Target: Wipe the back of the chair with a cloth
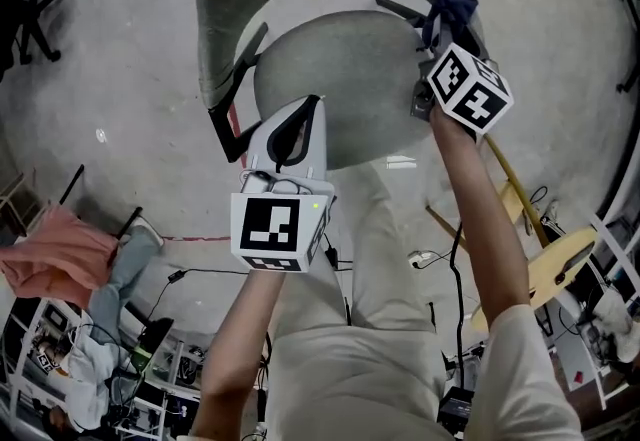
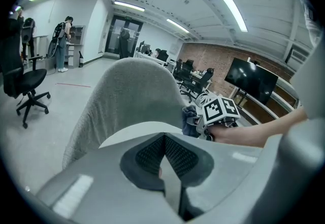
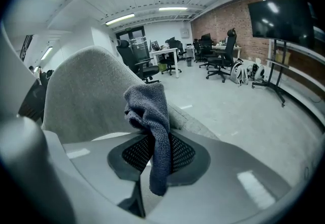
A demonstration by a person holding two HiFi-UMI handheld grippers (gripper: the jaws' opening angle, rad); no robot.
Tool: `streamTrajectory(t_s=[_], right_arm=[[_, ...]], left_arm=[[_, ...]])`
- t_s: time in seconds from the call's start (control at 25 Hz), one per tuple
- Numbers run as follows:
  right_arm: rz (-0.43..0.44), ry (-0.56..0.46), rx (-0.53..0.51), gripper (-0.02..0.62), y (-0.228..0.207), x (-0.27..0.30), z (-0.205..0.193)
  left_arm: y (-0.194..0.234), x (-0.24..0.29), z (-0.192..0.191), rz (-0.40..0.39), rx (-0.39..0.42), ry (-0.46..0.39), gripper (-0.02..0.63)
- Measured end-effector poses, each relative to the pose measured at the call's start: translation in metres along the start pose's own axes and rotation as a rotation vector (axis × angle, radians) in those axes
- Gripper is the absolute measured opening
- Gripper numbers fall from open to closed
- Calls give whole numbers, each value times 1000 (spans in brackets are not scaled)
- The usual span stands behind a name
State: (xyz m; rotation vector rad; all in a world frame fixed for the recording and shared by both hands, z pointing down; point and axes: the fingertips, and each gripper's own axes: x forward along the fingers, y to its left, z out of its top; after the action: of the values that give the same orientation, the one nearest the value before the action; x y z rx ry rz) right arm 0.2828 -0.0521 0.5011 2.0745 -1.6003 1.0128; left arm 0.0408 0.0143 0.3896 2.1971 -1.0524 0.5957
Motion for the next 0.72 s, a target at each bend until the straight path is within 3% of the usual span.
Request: streamTrajectory(t_s=[0.52,0.72], right_arm=[[-128,40,57,83,-35,-31,-29],[-139,36,71,83,-41,-47,-35]], left_arm=[[-1,-2,-5,-15,11,11,2],[3,-6,-4,-10,5,0,2]])
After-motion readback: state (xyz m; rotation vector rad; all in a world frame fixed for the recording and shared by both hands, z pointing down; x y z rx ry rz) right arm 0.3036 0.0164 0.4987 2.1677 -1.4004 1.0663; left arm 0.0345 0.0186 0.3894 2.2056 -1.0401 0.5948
